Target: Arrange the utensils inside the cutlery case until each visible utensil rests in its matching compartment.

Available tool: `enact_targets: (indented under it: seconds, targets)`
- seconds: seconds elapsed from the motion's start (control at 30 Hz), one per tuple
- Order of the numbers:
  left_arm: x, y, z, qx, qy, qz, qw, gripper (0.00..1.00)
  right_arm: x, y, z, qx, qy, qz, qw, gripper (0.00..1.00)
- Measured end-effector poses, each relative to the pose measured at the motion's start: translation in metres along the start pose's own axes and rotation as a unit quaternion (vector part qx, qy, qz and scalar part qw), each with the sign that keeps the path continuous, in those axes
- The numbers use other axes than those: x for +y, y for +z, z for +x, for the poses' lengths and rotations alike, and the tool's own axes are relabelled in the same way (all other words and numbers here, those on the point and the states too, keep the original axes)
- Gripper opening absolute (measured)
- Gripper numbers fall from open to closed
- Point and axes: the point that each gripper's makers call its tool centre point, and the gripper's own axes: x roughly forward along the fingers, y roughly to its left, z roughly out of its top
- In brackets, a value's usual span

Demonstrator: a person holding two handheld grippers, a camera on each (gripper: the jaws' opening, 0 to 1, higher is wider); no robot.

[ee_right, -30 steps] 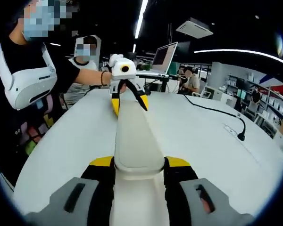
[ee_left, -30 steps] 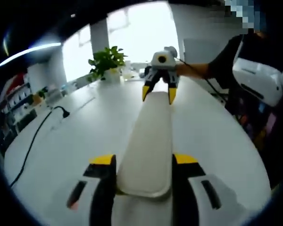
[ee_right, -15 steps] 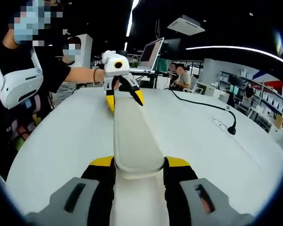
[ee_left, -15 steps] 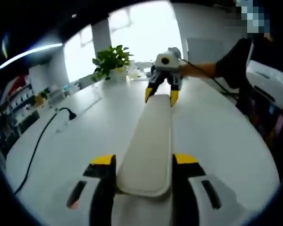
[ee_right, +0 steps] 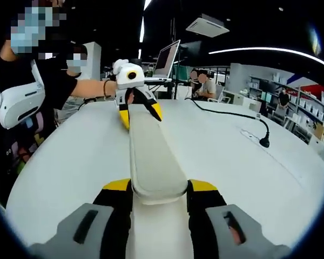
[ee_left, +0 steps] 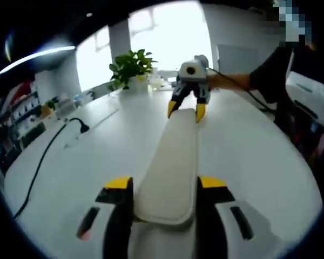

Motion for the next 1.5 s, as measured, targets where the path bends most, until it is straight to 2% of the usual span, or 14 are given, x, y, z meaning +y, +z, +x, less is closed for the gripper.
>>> enact_targets:
  seconds: [0.17, 0.53, 0.73, 0.97, 1.17, 1.27, 1.37, 1.5]
  targets:
    - [-0.002, 0.001, 0.0, -0.005, -0.002, -0.007, 1.0, 0.46, 0.0, -0.001, -0.001, -0.009, -0.003, 0.014, 0.9999, 0.41]
    - [-0.005, 0.004, 0.0, -0.017, -0.005, -0.031, 0.9994, 0.46, 0.002, -0.001, -0.006, 0.0, -0.006, 0.019, 0.9998, 0.43]
    - [-0.007, 0.005, -0.002, -0.017, -0.003, -0.028, 0.9995, 0.47, 0.003, -0.001, -0.009, 0.001, -0.01, 0.024, 0.9997, 0.43]
    - [-0.012, 0.008, -0.007, -0.02, -0.008, -0.042, 0.9989, 0.46, 0.004, 0.001, -0.017, 0.003, -0.018, 0.025, 0.9995, 0.43]
    - [-0.014, 0.013, -0.015, -0.033, 0.003, -0.047, 0.9984, 0.42, 0.004, 0.014, -0.028, -0.018, -0.039, 0.022, 0.9988, 0.42]
    - [-0.006, 0.018, -0.02, -0.049, 0.024, -0.064, 0.9965, 0.42, 0.0, 0.022, -0.035, -0.043, -0.059, 0.022, 0.9971, 0.42]
    - [-0.006, 0.016, -0.024, -0.045, 0.03, -0.052, 0.9972, 0.42, -0.007, 0.022, -0.037, -0.052, -0.074, 0.035, 0.9952, 0.41]
    - [-0.008, 0.011, -0.026, -0.031, 0.029, -0.044, 0.9981, 0.45, -0.008, 0.017, -0.035, -0.048, -0.074, 0.05, 0.9948, 0.41]
